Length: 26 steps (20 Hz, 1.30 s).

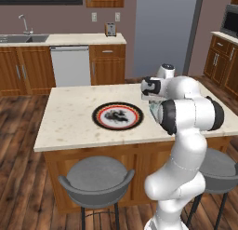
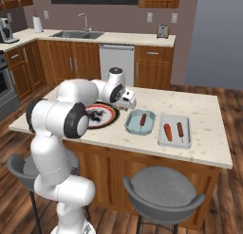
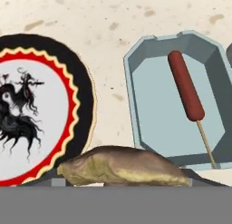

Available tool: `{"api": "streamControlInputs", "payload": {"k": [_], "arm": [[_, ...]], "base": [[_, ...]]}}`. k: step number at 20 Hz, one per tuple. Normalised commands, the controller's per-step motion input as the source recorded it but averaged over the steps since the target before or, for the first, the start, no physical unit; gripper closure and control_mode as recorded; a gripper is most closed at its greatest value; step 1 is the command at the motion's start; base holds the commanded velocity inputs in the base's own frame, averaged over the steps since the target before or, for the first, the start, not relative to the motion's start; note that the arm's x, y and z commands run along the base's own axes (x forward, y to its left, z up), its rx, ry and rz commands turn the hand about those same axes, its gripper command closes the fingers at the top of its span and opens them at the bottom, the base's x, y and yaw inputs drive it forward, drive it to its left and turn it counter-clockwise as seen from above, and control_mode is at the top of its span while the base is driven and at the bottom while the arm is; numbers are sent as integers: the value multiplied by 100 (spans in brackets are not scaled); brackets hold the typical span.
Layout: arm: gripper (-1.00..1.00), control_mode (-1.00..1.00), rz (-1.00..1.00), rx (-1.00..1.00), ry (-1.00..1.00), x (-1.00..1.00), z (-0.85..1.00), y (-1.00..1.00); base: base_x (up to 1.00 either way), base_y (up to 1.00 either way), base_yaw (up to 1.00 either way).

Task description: Place one cooked food and one vegetable from the large plate to each tupperware container.

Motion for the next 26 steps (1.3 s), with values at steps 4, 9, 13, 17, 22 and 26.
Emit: {"api": "streamControlInputs", "payload": {"k": [4, 9, 13, 17, 22, 26], "arm": [[100, -100, -1, 0, 19, 23, -30, -57], [100, -100, 0, 0, 9, 45, -32, -22], [100, -100, 0, 0, 9, 44, -39, -24], [100, -100, 0, 0, 13, 42, -42, -32], [100, -100, 0, 0, 10, 51, -37, -17], [100, -100, 0, -1, 8, 43, -39, 5]], "base": [[0, 0, 0], [0, 0, 0], [0, 0, 0], [0, 0, 0], [0, 0, 0], [0, 0, 0]]}}
